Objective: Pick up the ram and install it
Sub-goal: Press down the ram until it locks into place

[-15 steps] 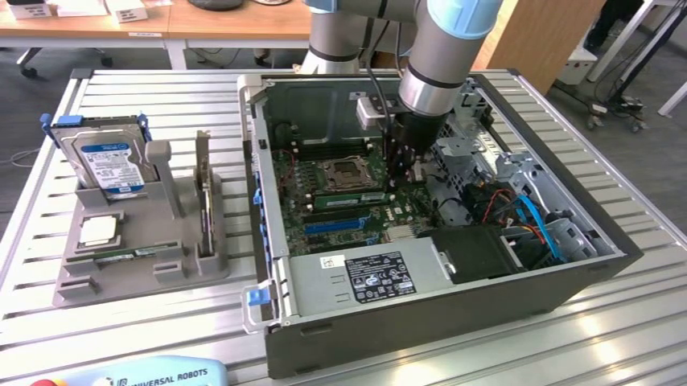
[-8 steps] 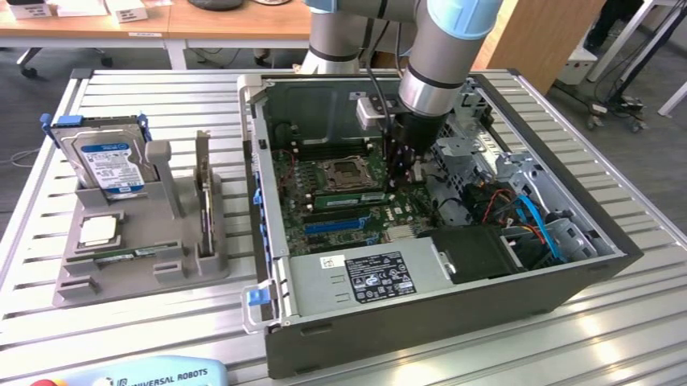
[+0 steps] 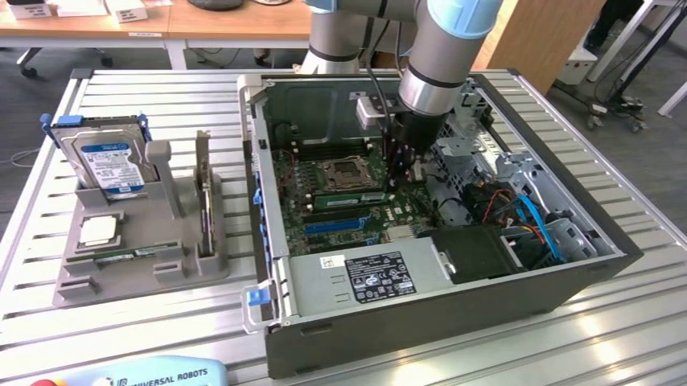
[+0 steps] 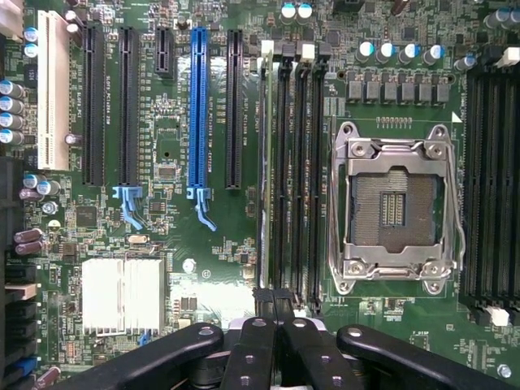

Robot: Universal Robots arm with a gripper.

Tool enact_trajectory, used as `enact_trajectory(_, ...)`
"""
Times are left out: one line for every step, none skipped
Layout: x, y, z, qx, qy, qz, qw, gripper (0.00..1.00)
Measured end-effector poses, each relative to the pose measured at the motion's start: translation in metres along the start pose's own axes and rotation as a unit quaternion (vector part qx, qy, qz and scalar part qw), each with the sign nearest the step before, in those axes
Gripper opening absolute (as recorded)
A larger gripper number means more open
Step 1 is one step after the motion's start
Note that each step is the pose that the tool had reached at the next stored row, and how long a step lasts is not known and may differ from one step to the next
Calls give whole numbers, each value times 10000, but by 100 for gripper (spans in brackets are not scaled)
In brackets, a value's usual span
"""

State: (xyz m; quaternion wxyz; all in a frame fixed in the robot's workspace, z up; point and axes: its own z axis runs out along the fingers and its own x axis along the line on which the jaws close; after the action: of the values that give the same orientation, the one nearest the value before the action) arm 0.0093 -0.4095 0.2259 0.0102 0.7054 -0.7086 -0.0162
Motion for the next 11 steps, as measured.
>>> enact_trajectory(1, 1, -18, -1, 3, 0, 10000, 10)
enact_trajectory(0, 1, -35, 0, 1, 0, 10000, 10)
enact_trajectory(0, 2, -54, -1, 2, 0, 10000, 10)
enact_trajectory(0, 3, -76, -1, 2, 0, 10000, 10)
enact_trajectory(0, 4, -94, -1, 2, 0, 10000, 10)
enact_trajectory(0, 4, -111, -1, 2, 0, 10000, 10)
enact_trajectory(-1, 5, -125, -1, 2, -1, 10000, 10)
enact_trajectory(-1, 5, -141, 0, 2, 0, 10000, 10)
enact_trajectory(-1, 6, -157, 0, 2, 0, 10000, 10)
enact_trajectory(-1, 6, -170, 0, 2, 0, 10000, 10)
enact_trajectory(-1, 7, -184, -1, 2, 0, 10000, 10)
